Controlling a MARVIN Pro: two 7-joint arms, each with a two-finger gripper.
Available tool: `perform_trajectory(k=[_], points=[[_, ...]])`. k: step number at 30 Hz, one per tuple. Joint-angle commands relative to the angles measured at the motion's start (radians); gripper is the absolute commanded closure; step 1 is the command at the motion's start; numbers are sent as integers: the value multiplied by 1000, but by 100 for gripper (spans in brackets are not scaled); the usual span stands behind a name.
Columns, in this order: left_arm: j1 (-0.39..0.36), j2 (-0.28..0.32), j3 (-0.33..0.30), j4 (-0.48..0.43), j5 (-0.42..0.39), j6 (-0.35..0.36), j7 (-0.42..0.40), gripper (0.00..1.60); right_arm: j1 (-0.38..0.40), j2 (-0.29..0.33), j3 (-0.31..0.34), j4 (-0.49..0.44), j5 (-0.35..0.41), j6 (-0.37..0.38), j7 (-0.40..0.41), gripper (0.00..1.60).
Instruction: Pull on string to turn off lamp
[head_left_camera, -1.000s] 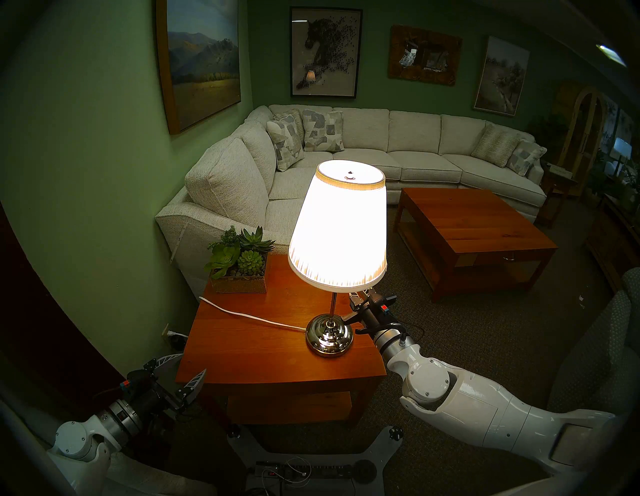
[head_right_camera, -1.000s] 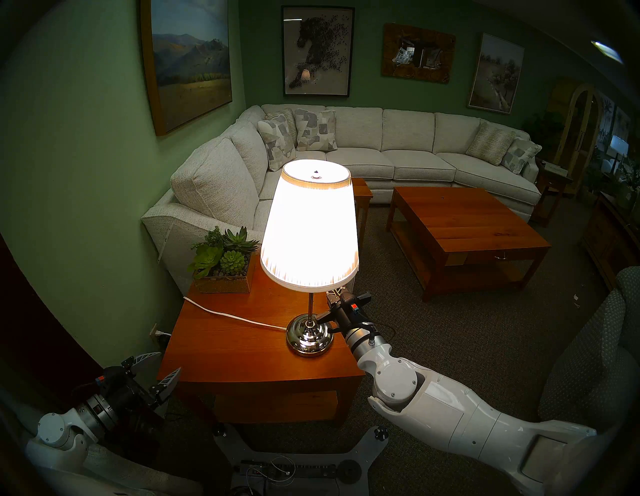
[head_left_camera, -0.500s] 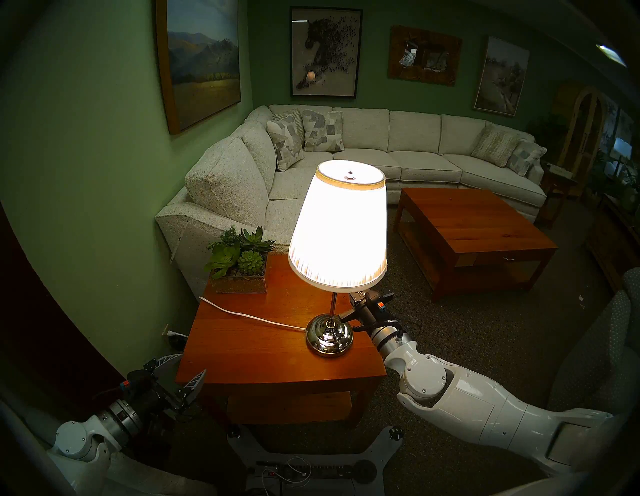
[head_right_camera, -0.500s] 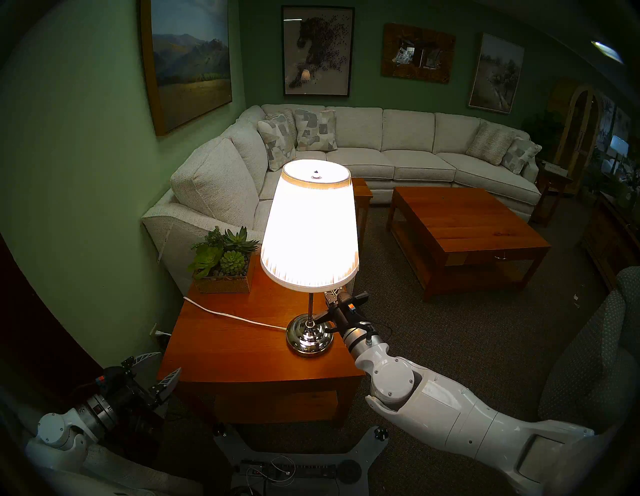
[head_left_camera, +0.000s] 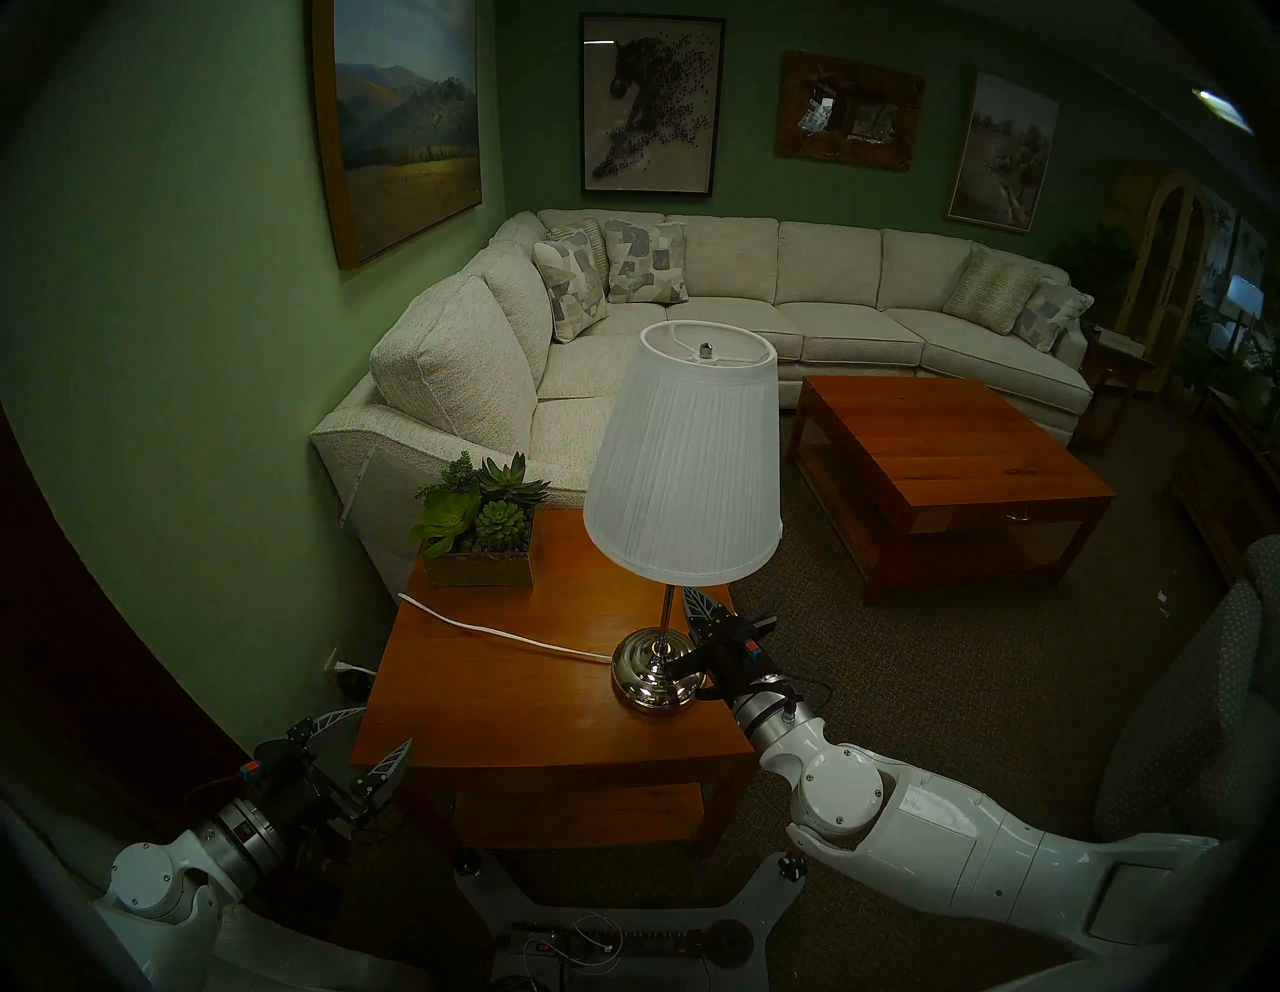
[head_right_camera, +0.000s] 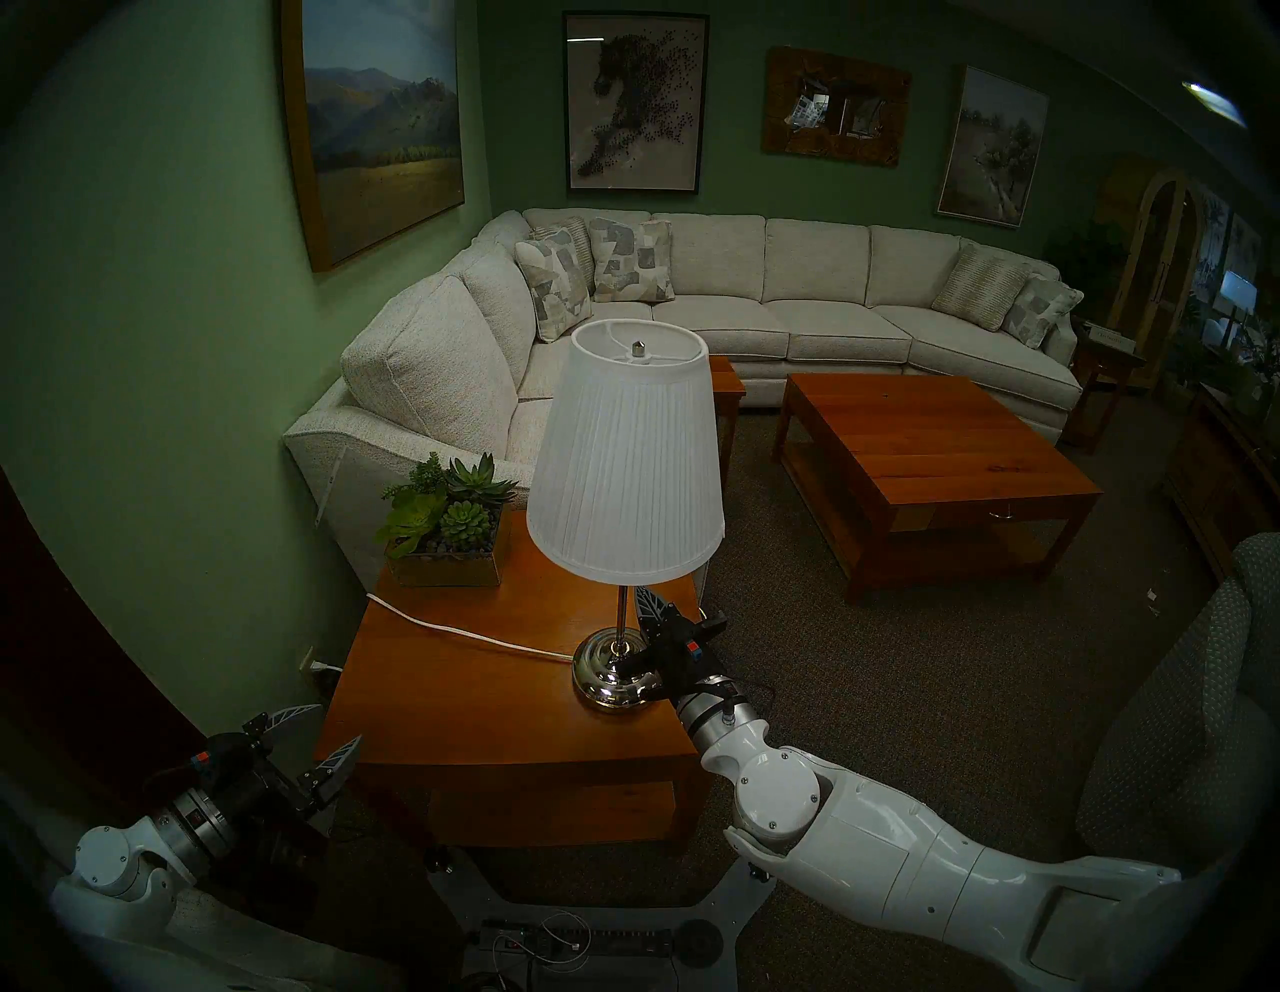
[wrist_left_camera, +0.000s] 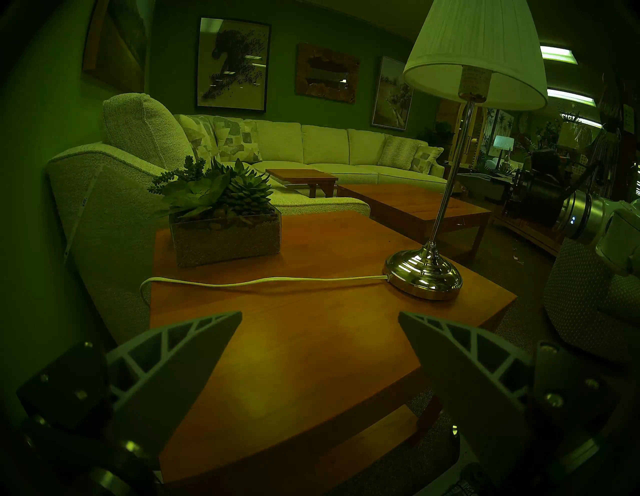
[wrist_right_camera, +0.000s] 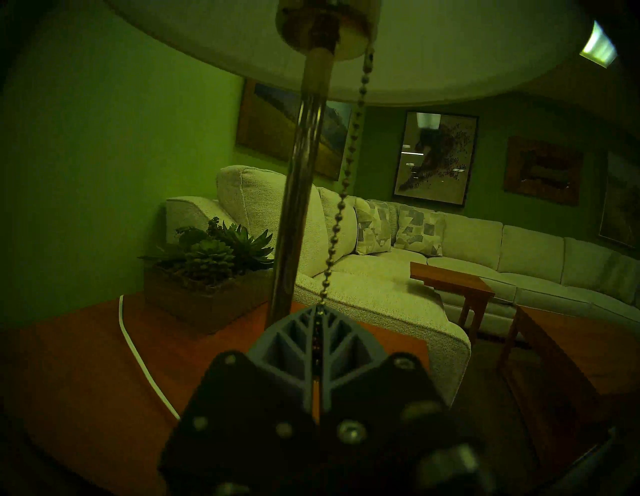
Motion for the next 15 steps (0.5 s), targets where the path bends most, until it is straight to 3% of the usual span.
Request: perform_trajectory(k=[1, 15], points=[[-3, 2, -9, -19, -4, -4, 0, 0, -9, 45, 17, -95, -16, 16, -32, 160], [-3, 2, -9, -18, -4, -4, 0, 0, -36, 128, 51, -252, -49, 51, -101, 160]])
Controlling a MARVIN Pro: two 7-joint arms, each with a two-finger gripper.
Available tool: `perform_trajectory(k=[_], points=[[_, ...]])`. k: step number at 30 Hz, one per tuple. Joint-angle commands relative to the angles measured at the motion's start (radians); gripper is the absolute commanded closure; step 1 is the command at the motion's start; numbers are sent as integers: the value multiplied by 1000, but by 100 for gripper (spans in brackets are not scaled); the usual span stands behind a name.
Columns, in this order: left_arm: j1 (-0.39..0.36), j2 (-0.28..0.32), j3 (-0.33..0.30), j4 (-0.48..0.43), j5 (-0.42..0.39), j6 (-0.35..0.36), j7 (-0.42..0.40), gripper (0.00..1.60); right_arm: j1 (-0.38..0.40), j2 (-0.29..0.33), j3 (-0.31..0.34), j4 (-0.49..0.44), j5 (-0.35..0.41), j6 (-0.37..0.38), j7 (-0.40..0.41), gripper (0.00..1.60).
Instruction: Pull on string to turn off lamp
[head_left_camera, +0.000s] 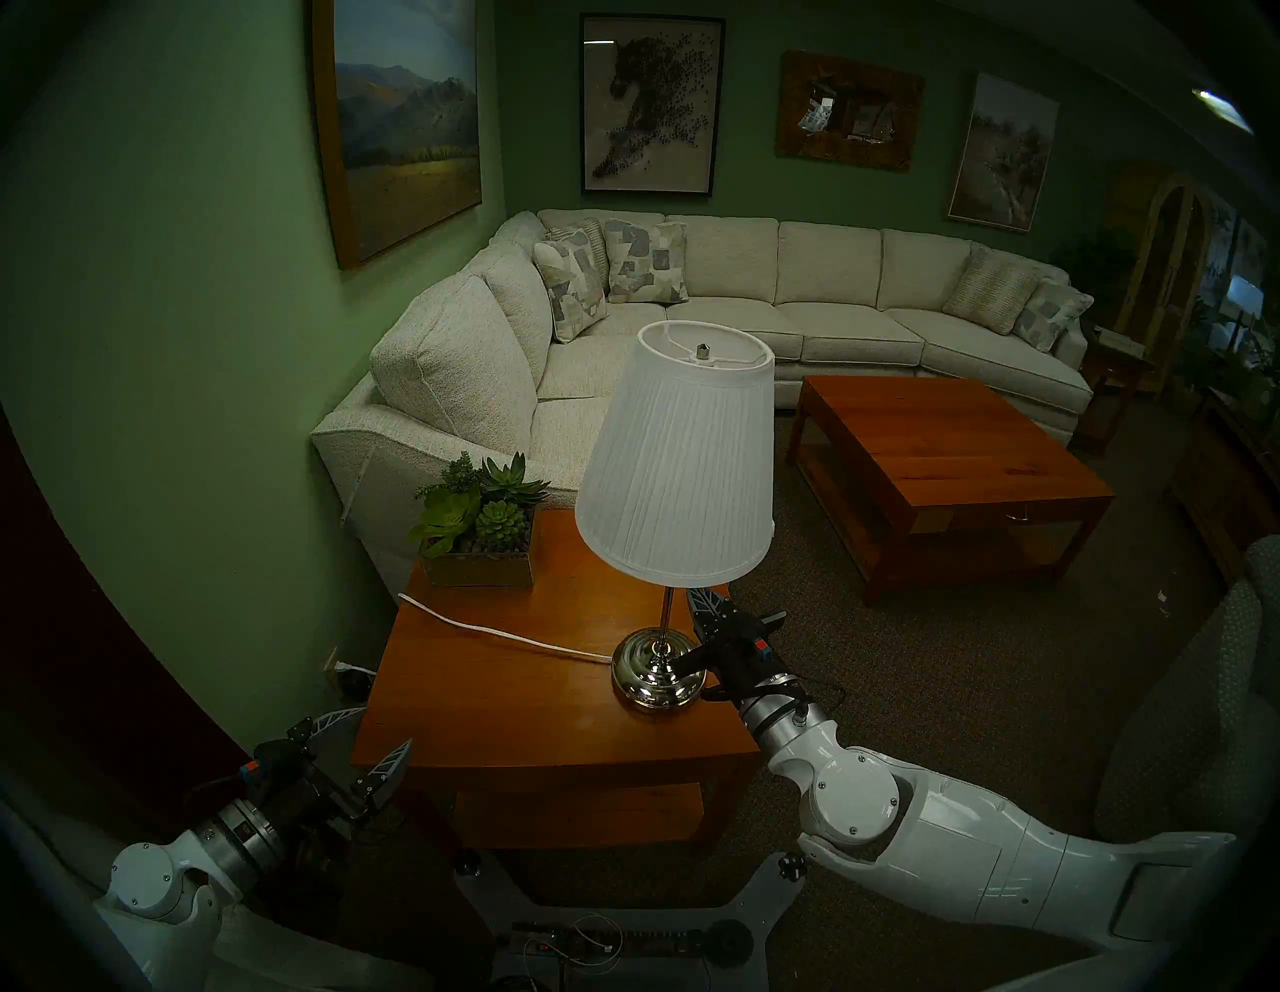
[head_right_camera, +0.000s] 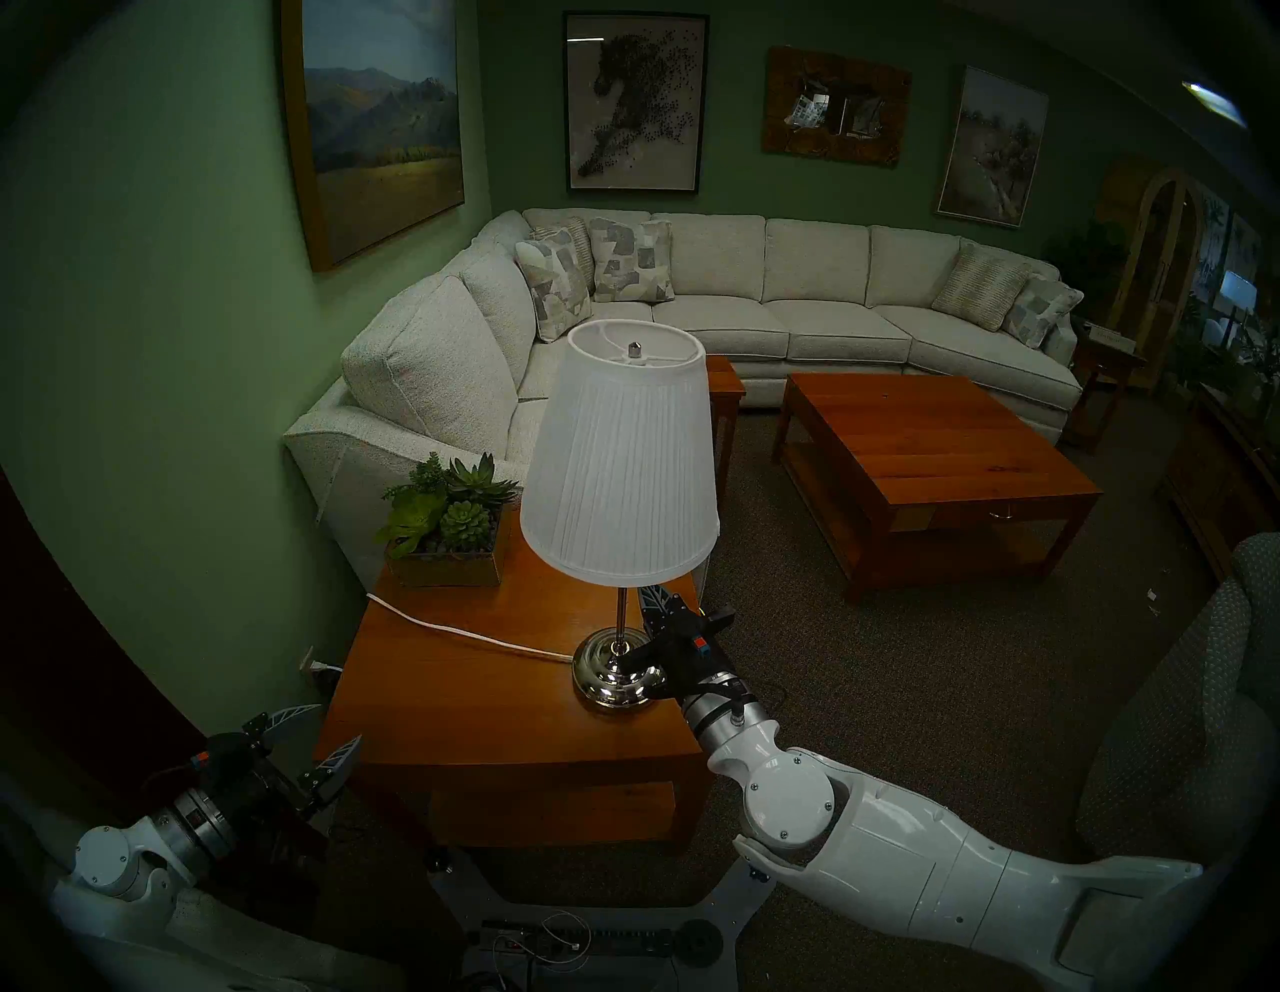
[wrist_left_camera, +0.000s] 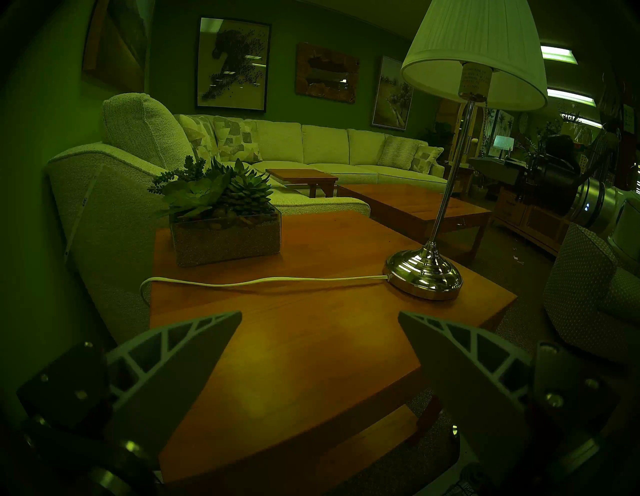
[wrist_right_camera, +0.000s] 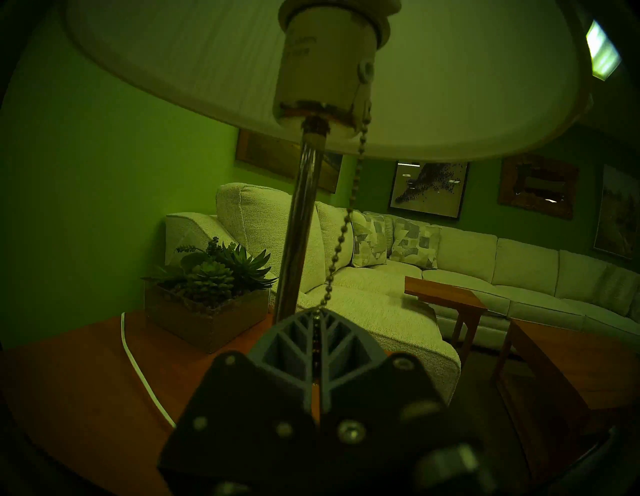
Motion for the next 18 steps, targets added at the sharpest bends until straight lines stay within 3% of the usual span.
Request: perform_trajectory(k=[1, 7, 8, 10, 18], points=[[-3, 2, -9, -19, -4, -4, 0, 0, -3, 48, 26, -87, -16, 17, -33, 160], [-2, 2, -9, -20, -4, -4, 0, 0, -14, 62, 22, -105, -12, 28, -41, 156], [-2, 2, -9, -20, -4, -4, 0, 0, -17, 65, 21, -109, -12, 31, -42, 131], [-2, 2, -9, -20, -4, -4, 0, 0, -23, 67, 17, -109, -16, 29, -46, 110], [-2, 2, -9, -20, -4, -4, 0, 0, -56, 101, 12, -134, -23, 11, -65, 76]])
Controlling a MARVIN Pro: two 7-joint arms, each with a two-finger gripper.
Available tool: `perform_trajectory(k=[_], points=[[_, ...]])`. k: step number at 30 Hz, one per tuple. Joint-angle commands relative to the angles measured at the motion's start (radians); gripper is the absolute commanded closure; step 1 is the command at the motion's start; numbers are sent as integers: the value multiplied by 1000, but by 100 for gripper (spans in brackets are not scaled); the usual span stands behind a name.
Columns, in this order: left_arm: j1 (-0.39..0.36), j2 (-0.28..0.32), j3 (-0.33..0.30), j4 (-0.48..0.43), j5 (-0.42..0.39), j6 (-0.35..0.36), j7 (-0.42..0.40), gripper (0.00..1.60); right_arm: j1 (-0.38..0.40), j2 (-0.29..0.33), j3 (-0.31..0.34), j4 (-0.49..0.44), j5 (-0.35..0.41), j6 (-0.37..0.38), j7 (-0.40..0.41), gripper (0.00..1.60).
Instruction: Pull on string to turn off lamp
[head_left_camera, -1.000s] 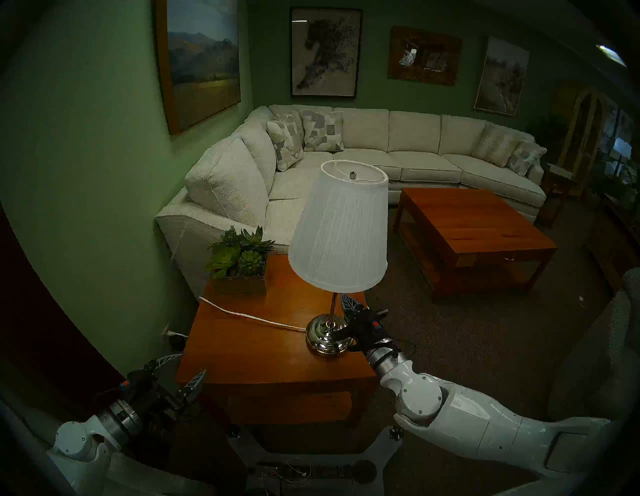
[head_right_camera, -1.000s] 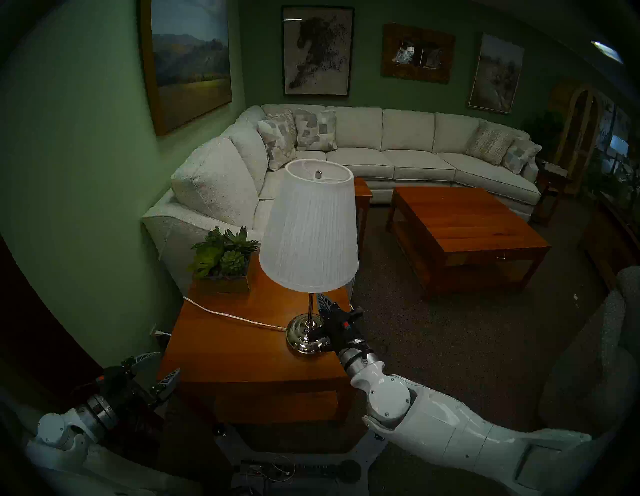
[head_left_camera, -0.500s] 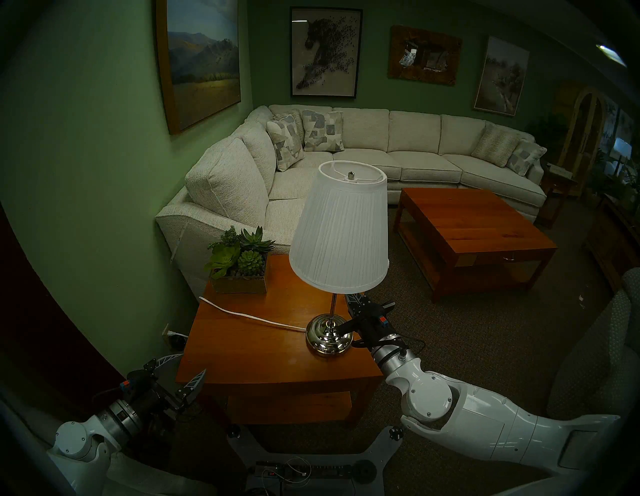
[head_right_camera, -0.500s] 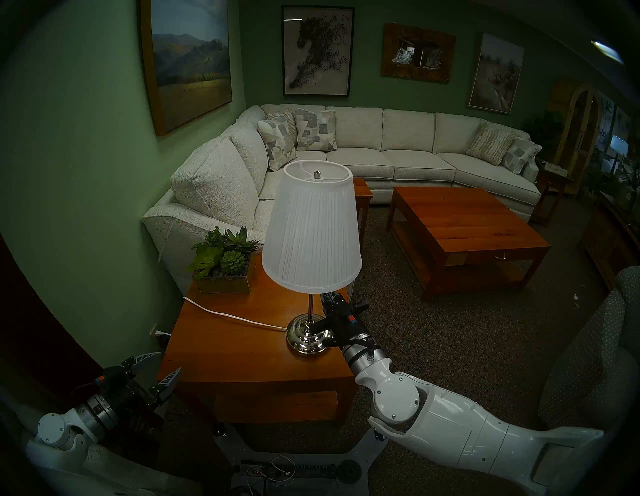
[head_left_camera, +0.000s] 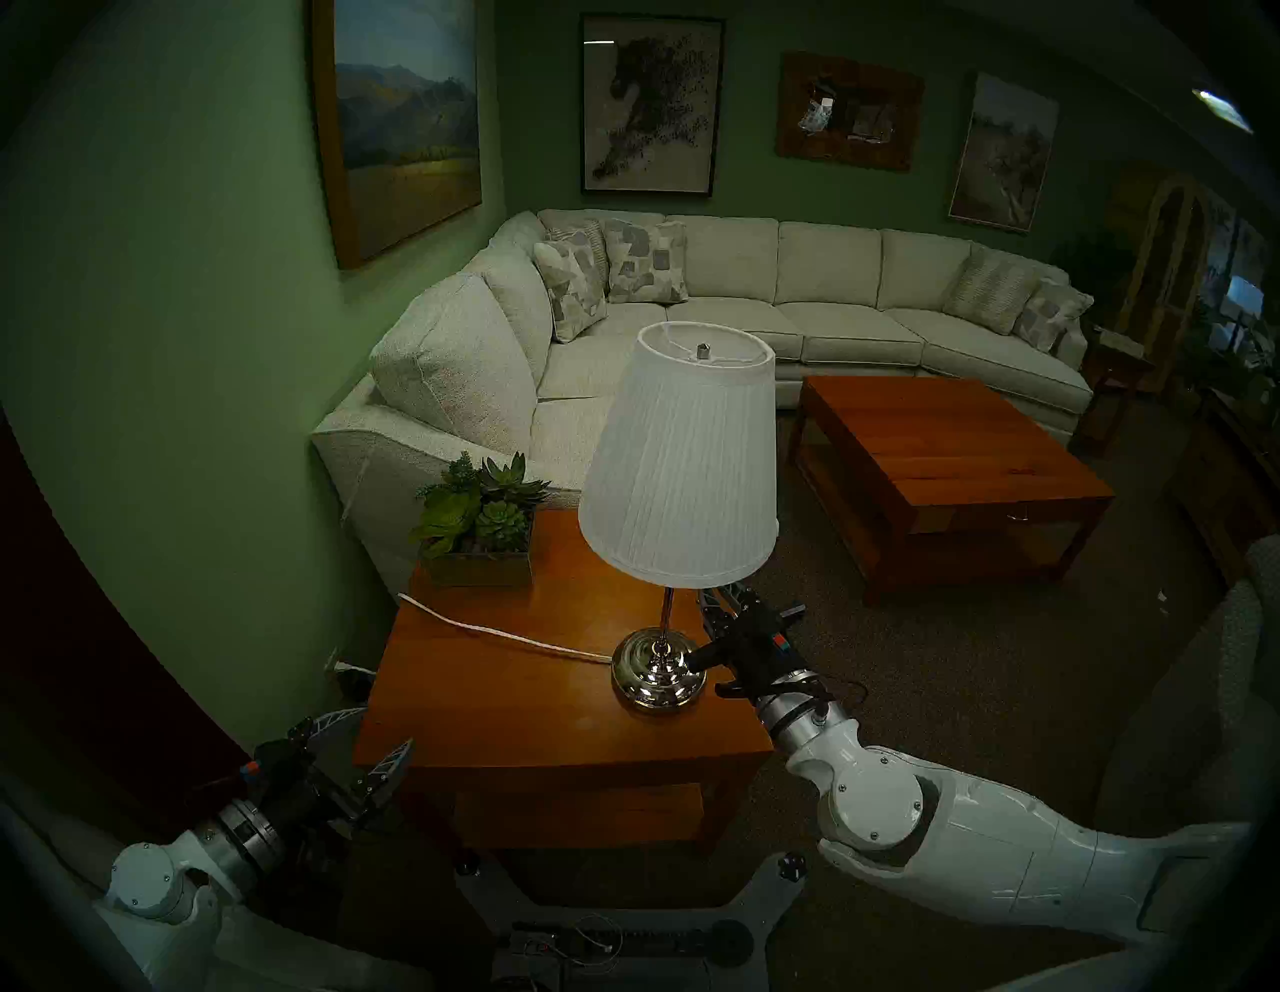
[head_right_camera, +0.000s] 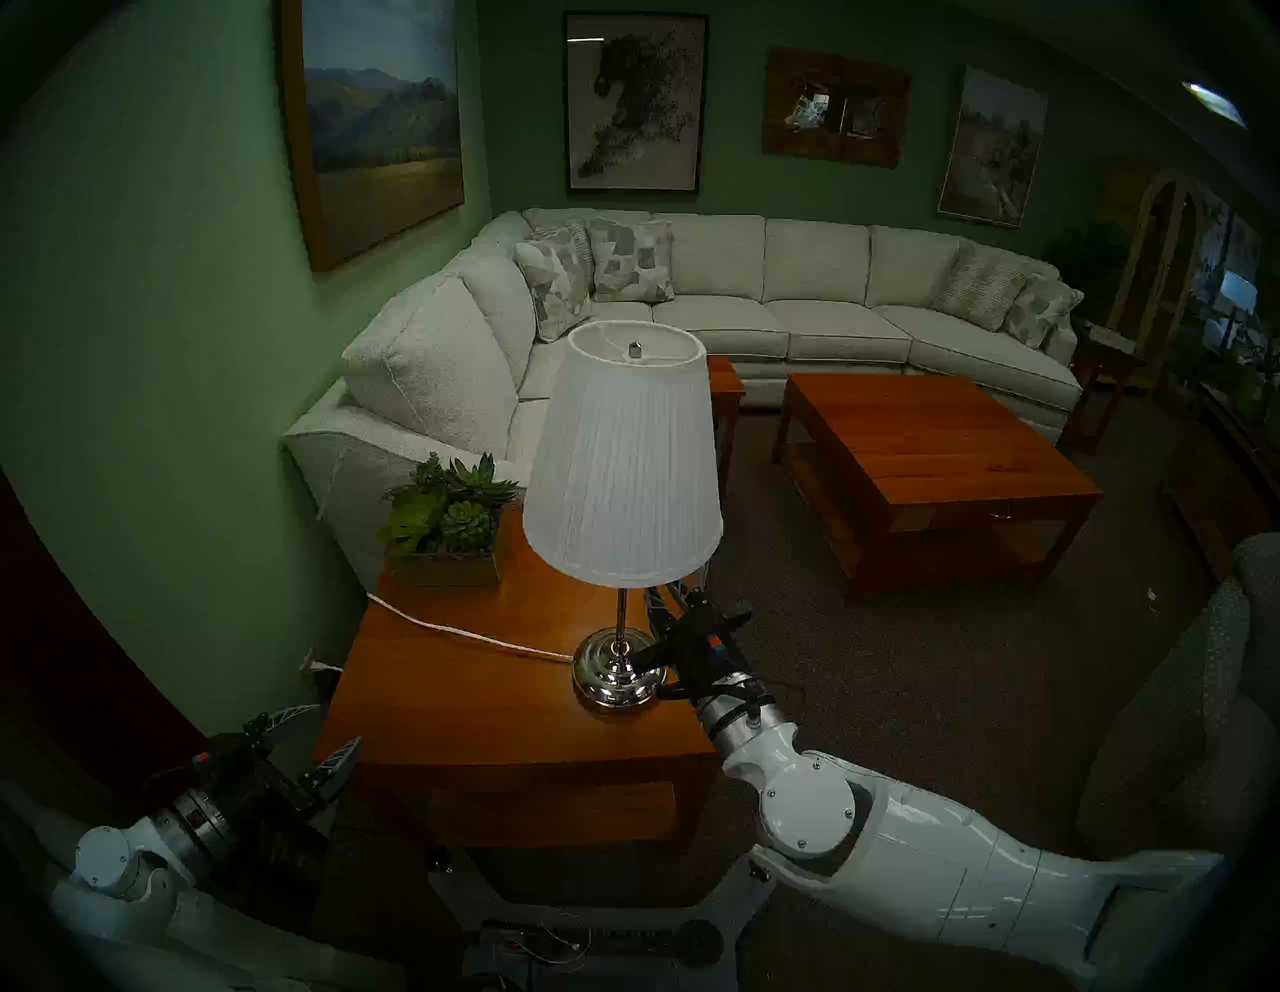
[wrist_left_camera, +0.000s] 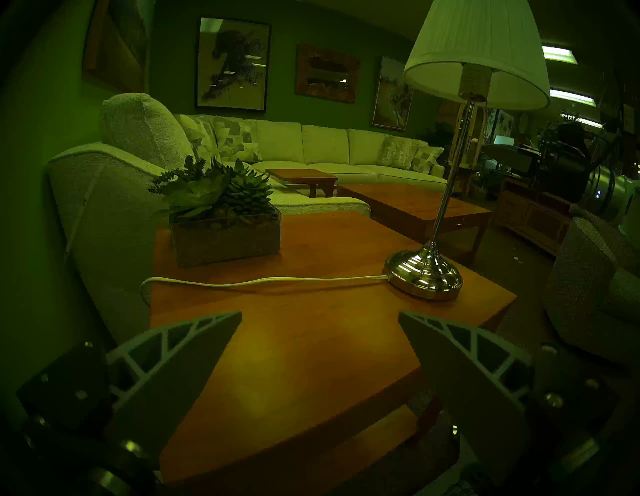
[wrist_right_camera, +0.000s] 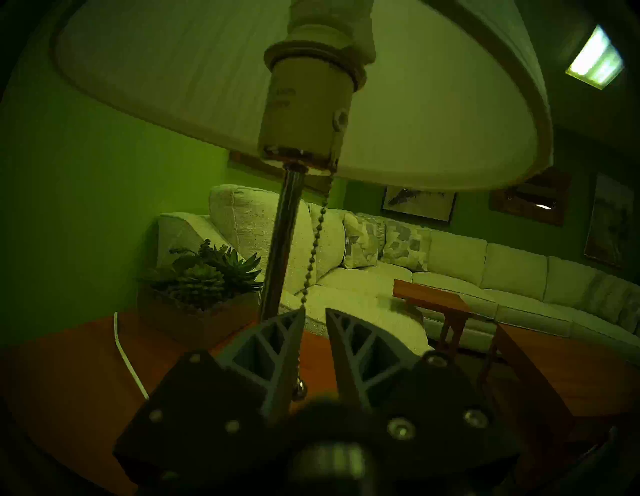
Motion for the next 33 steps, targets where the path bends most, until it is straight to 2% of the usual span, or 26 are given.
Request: perform_trajectory(k=[1, 10, 12, 14, 15, 18, 20, 23, 24, 26, 27, 29, 33], points=[[-3, 2, -9, -19, -4, -4, 0, 0, -21, 41, 12, -61, -16, -29, -20, 77], [-3, 2, -9, -19, -4, -4, 0, 0, -96, 123, 14, -130, -27, -56, -68, 73], [-3, 2, -9, -19, -4, -4, 0, 0, -113, 138, 11, -131, -25, -68, -74, 60], [-3, 2, -9, -19, -4, -4, 0, 0, -131, 154, 11, -128, -16, -80, -79, 14], [-3, 2, -9, -19, -4, -4, 0, 0, -139, 163, 11, -128, -11, -87, -81, 2], [-3, 2, -9, -19, -4, -4, 0, 0, -154, 182, 12, -125, -7, -103, -88, 0], [-3, 2, -9, -19, -4, -4, -1, 0, -172, 196, 12, -102, 43, -138, -77, 0], [-3, 2, -9, -19, -4, -4, 0, 0, -182, 200, 6, -75, 35, -176, -68, 0], [-3, 2, -9, -19, -4, -4, 0, 0, -183, 205, 3, -80, 62, -174, -57, 0], [-3, 2, -9, -20, -4, -4, 0, 0, -176, 186, -9, -49, 24, -170, -52, 0], [-3, 2, -9, -20, -4, -4, 0, 0, -176, 187, -14, -50, 46, -192, -30, 0], [-3, 2, -9, -19, -4, -4, 0, 0, -176, 191, -27, -59, 37, -186, -8, 0], [-3, 2, -9, -19, -4, -4, 0, 0, -172, 177, -41, -68, 91, -177, 31, 0]])
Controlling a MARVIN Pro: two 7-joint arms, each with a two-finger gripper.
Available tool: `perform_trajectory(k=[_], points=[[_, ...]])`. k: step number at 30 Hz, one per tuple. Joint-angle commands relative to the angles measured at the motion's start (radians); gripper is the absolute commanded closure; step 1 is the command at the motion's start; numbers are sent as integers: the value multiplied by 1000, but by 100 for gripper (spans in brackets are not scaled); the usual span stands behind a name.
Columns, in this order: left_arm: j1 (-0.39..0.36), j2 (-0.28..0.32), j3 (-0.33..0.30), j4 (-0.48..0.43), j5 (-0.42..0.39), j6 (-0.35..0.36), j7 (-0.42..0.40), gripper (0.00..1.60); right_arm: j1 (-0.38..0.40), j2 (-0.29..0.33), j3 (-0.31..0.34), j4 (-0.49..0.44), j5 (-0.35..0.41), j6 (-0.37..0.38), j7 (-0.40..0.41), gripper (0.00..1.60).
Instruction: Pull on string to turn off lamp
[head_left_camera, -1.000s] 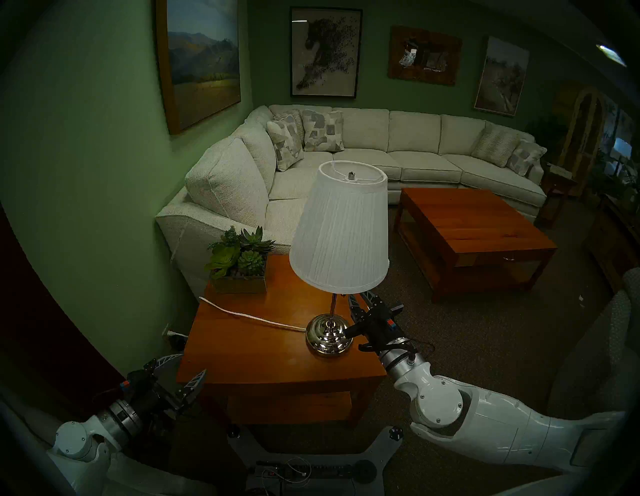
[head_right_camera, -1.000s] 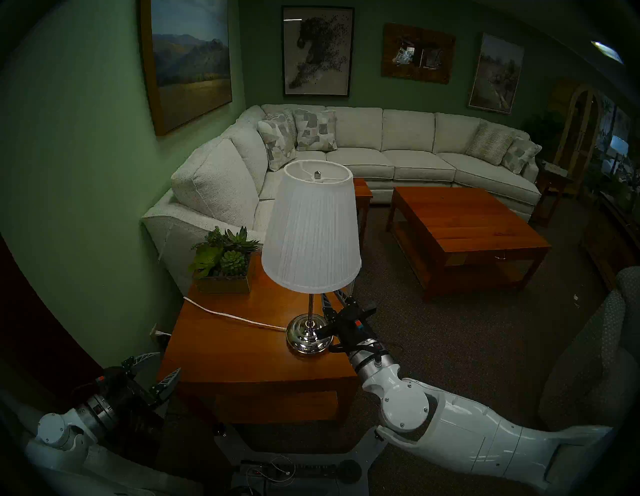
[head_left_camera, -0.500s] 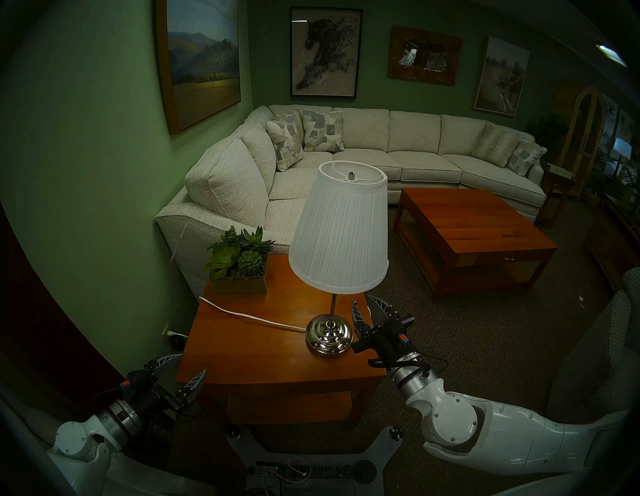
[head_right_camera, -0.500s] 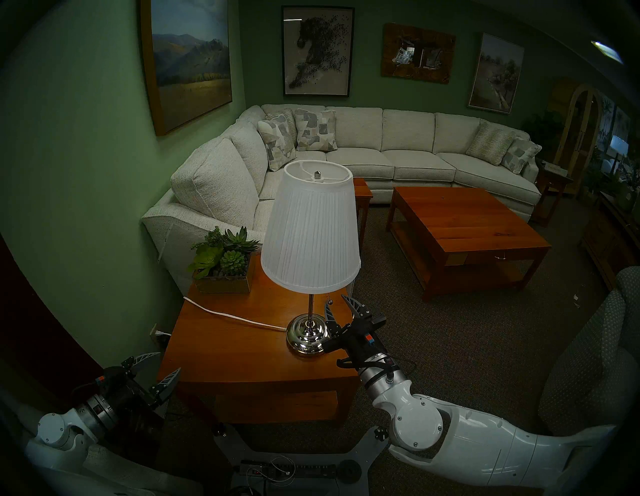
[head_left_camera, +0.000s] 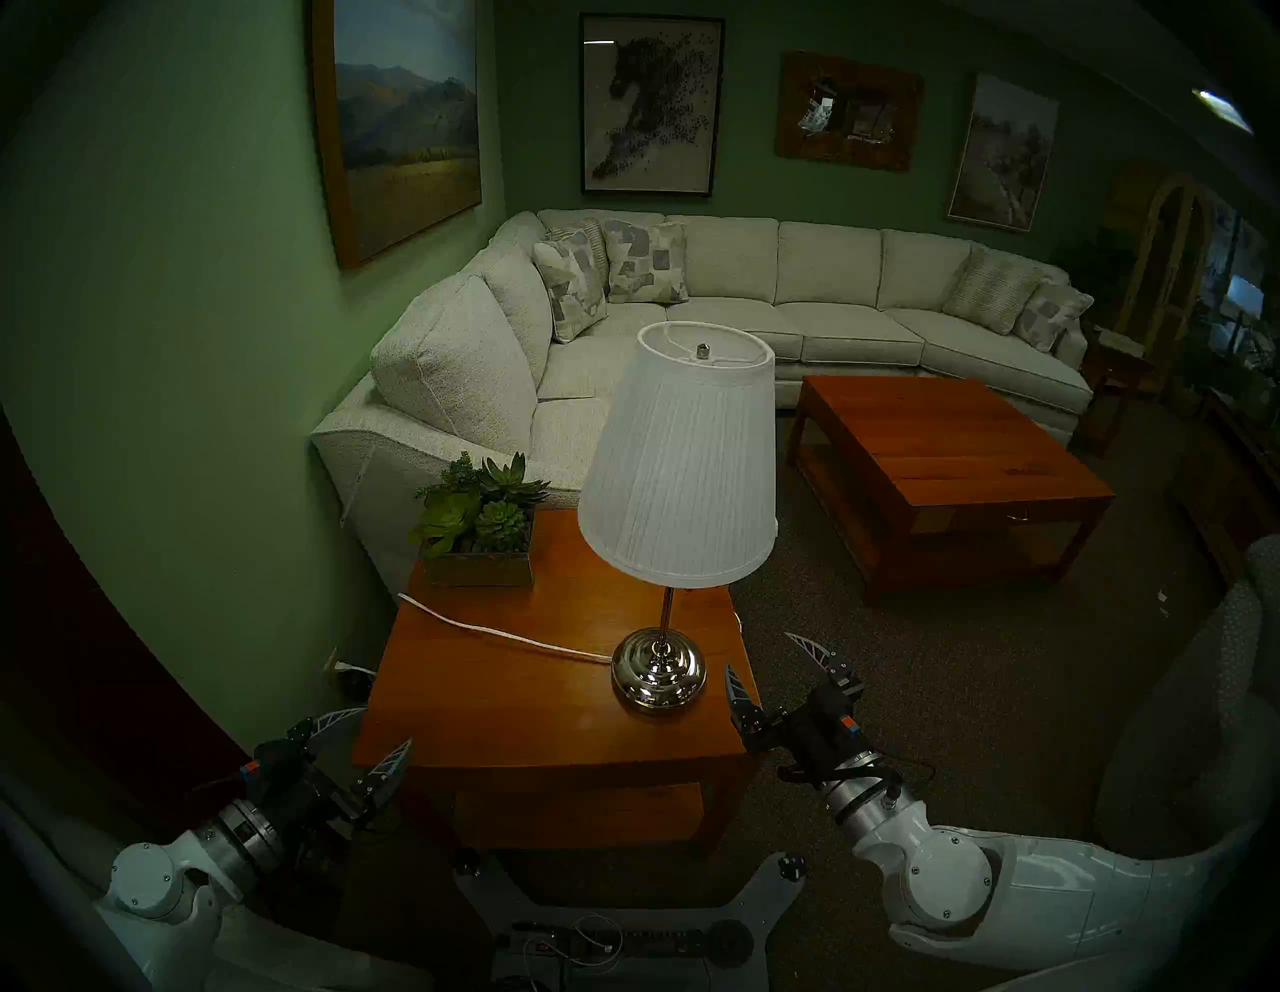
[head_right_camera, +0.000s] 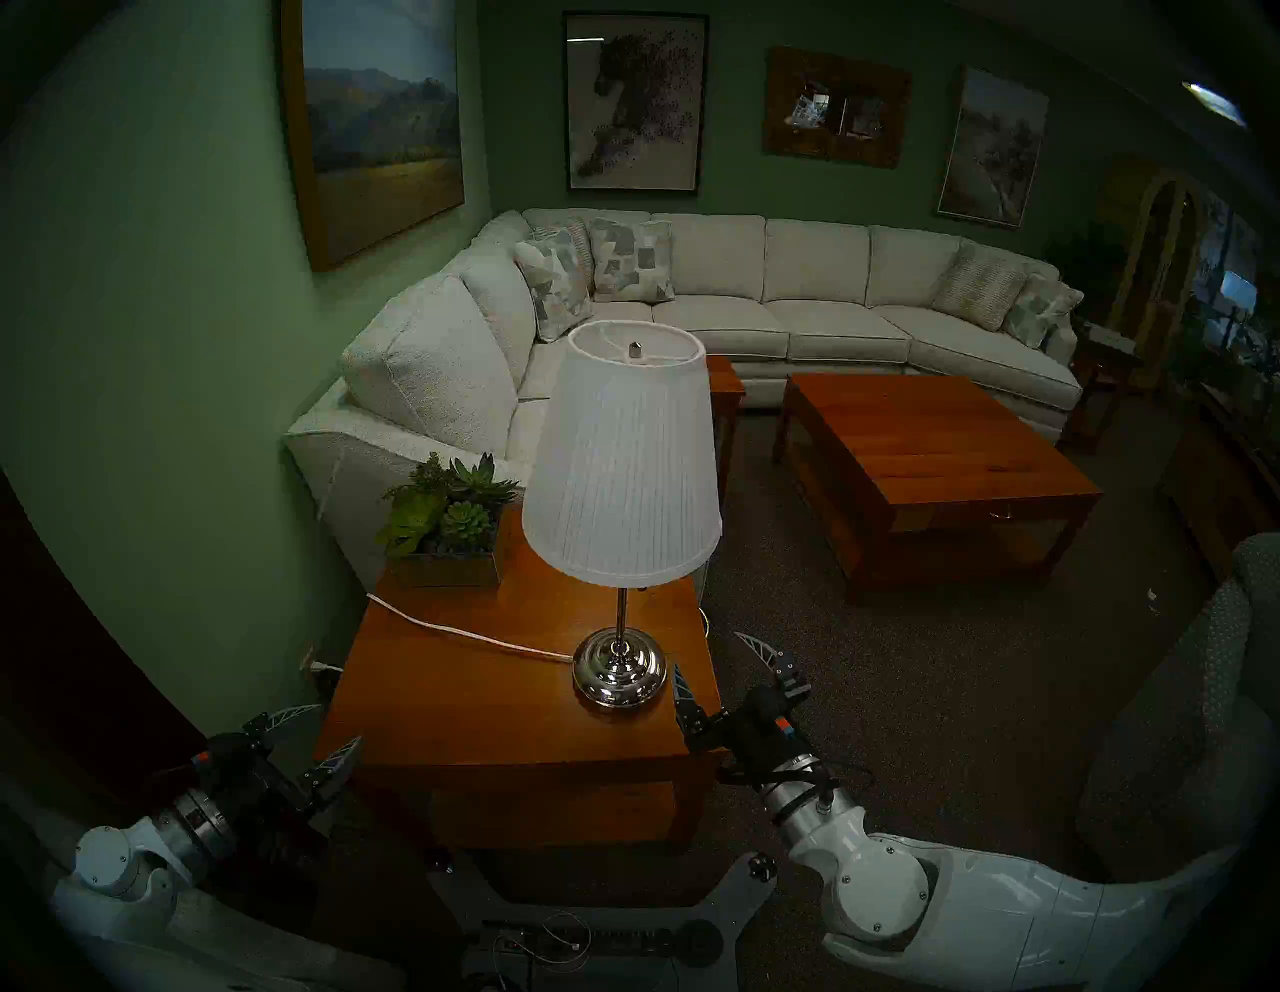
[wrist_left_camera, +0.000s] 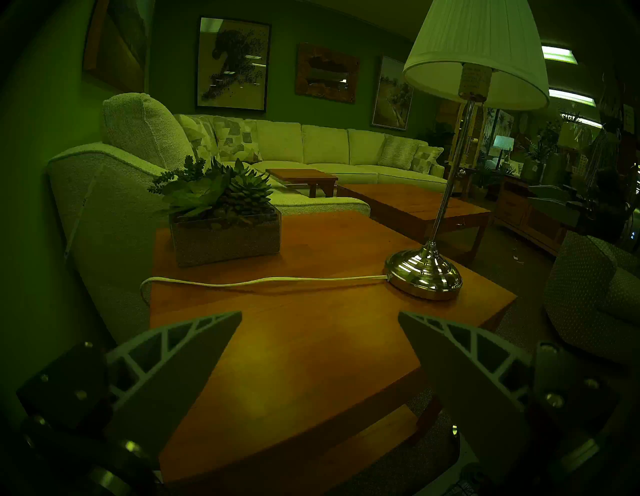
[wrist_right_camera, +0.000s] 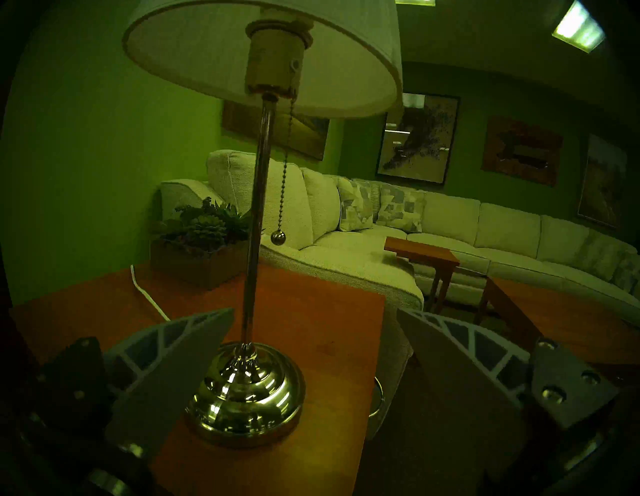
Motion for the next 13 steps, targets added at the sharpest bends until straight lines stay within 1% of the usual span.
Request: perform_trajectory(k=[1, 13], points=[[-3, 2, -9, -19, -4, -4, 0, 0, 14, -7, -11, -31, 38, -23, 57, 0], [-3, 2, -9, -19, -4, -4, 0, 0, 17, -4, -12, -31, 54, -24, 72, 0]])
